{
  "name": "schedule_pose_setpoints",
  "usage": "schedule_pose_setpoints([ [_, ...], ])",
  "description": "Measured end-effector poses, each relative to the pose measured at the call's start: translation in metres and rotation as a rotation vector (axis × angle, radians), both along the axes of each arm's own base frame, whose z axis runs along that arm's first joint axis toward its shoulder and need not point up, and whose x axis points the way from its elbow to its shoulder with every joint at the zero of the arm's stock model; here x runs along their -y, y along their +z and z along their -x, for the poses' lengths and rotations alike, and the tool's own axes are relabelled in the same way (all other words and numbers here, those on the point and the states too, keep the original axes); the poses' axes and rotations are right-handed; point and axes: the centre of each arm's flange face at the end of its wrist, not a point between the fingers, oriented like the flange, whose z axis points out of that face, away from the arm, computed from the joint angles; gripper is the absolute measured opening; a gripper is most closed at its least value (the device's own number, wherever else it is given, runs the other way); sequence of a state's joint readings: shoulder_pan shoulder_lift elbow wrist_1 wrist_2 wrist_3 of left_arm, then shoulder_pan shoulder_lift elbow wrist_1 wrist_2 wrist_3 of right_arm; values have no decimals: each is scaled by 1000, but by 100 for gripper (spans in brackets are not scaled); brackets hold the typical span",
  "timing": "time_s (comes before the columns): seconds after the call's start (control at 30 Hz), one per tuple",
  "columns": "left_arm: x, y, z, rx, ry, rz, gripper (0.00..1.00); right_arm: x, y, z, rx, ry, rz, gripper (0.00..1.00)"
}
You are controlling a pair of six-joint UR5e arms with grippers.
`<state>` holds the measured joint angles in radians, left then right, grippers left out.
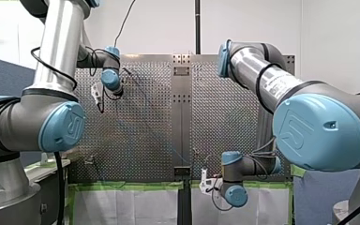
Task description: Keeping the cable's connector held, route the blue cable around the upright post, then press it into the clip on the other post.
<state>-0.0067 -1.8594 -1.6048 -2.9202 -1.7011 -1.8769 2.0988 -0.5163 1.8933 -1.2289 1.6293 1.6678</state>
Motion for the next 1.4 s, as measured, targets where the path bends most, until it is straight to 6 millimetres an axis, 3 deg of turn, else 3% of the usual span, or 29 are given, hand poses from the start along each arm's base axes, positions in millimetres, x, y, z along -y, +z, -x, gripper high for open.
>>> schedule_pose_setpoints([
  [0.3, 4, -1, 3, -6, 16, 81, 78, 11, 31, -3, 36, 7, 51, 0],
  [0.63, 4, -2, 2, 1, -12, 171, 87, 14, 32, 0, 37, 2, 51, 0],
  [0.77, 5, -2, 2, 1, -24, 207, 100, 14, 32, 1, 33, -1, 48, 0],
  [1.4, 1, -5, 6, -16, 20, 375, 100, 15, 31, 2, 30, 2, 45, 0],
])
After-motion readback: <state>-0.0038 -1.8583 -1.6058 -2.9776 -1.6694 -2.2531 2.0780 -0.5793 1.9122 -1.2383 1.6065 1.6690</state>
